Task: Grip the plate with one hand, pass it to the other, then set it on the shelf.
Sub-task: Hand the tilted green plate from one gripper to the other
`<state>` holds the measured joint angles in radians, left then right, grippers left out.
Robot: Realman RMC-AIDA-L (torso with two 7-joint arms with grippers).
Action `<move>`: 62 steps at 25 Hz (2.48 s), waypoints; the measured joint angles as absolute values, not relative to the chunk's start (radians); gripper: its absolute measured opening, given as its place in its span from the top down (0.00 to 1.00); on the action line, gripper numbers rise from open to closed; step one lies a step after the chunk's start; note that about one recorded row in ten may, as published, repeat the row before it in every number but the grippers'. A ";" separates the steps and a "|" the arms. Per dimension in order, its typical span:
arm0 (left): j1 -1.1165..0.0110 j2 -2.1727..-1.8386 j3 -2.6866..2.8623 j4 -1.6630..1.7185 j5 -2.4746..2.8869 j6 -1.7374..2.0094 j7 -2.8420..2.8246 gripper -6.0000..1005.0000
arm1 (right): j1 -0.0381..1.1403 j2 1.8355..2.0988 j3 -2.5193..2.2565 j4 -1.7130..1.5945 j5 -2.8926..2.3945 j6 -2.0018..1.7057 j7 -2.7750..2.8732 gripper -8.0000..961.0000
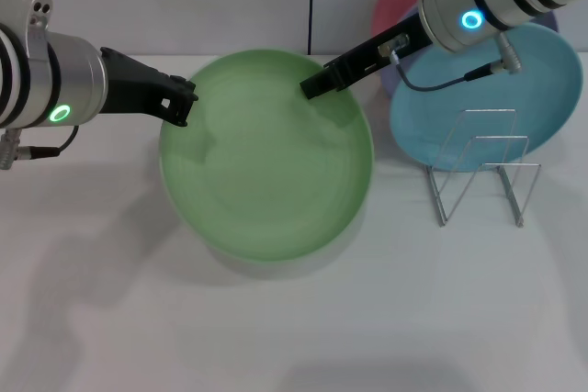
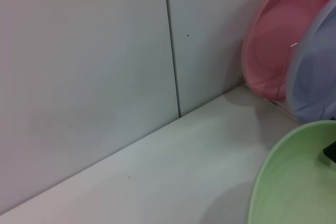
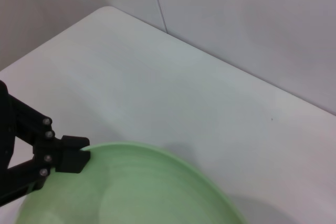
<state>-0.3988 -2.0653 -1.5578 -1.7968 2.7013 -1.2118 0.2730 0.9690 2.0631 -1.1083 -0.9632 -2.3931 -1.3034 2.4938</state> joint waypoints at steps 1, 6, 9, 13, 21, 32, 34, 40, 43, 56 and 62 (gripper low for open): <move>-0.399 -2.065 -1.557 -1.797 2.701 -1.212 0.273 0.96 | 0.969 2.063 -1.107 -0.963 -2.393 -1.304 2.494 0.61; -0.396 -2.064 -1.555 -1.805 2.701 -1.213 0.273 0.96 | 0.966 2.064 -1.117 -0.962 -2.397 -1.306 2.490 0.71; -0.391 -2.063 -1.554 -1.813 2.685 -1.210 0.282 0.96 | 0.952 2.070 -1.141 -0.983 -2.406 -1.285 2.473 0.72; -0.388 -2.062 -1.559 -1.821 2.622 -1.208 0.334 0.96 | 0.917 2.074 -1.197 -1.058 -2.423 -1.248 2.489 0.78; -0.375 -2.065 -1.560 -1.843 2.602 -1.178 0.336 0.86 | 0.910 2.076 -1.221 -1.103 -2.432 -1.246 2.500 0.82; -0.301 -2.063 -1.599 -1.929 2.642 -1.070 0.375 0.52 | 0.836 2.073 -1.222 -1.312 -2.464 -1.321 2.525 0.85; -0.298 -2.063 -1.601 -1.929 2.643 -1.066 0.375 0.43 | 0.827 2.072 -1.220 -1.338 -2.467 -1.330 2.529 0.86; -0.229 -2.063 -1.607 -1.902 2.649 -0.915 0.377 0.15 | 0.791 2.071 -1.175 -1.554 -2.525 -1.429 2.518 0.89; -0.167 -2.063 -1.590 -1.871 2.650 -0.762 0.377 0.13 | 0.781 2.072 -1.131 -1.655 -2.563 -1.486 2.495 0.92; -0.046 -2.065 -1.494 -1.739 2.641 -0.354 0.378 0.14 | 0.741 2.077 -1.027 -1.858 -2.563 -1.608 2.195 0.94; -0.032 -2.066 -1.429 -1.643 2.641 -0.174 0.371 0.14 | 0.729 2.078 -1.008 -1.900 -2.563 -1.630 2.038 0.94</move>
